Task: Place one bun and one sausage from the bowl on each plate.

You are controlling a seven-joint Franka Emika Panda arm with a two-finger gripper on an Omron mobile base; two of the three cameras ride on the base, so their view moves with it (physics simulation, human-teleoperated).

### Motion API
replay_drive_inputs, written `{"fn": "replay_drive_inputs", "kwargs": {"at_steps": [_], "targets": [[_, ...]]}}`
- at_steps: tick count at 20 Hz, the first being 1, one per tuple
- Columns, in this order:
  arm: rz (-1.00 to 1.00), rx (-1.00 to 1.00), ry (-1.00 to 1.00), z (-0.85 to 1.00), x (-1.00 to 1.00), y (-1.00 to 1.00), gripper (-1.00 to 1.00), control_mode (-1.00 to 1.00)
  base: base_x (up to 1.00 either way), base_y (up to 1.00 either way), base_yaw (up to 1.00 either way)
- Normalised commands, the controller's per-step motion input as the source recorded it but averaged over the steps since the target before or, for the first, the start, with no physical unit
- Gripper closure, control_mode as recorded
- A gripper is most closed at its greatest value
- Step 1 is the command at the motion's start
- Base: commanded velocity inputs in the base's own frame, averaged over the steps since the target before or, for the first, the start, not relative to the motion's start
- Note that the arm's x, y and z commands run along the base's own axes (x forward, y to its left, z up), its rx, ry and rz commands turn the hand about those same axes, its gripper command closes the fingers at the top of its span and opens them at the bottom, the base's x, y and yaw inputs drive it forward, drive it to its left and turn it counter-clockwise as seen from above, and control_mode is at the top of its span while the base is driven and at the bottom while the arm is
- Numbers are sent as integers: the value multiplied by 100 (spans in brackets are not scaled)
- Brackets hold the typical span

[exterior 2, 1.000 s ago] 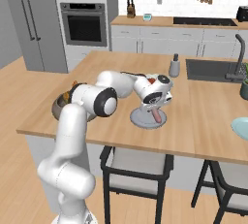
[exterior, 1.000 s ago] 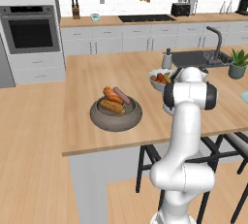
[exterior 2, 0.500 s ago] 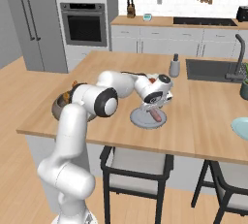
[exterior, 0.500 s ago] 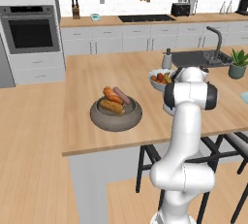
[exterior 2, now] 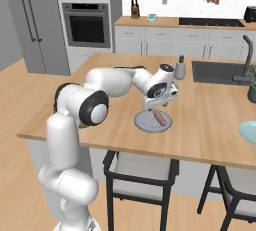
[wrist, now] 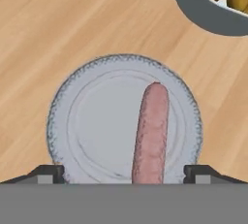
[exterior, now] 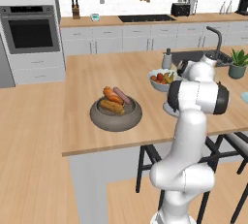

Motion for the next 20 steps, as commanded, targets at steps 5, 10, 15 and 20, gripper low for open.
{"fn": "replay_drive_inputs", "kwargs": {"at_steps": [5, 10, 15, 20], "targets": [[-5, -23, 27, 21, -93, 53, -100, -100, 0, 0, 0], [-1, -9, 7, 48, -94, 68, -100, -100, 0, 0, 0], [0, 2, -3, 68, -81, 74, -100, -100, 0, 0, 0], [0, 8, 0, 81, -55, 78, -100, -100, 0, 0, 0]]}}
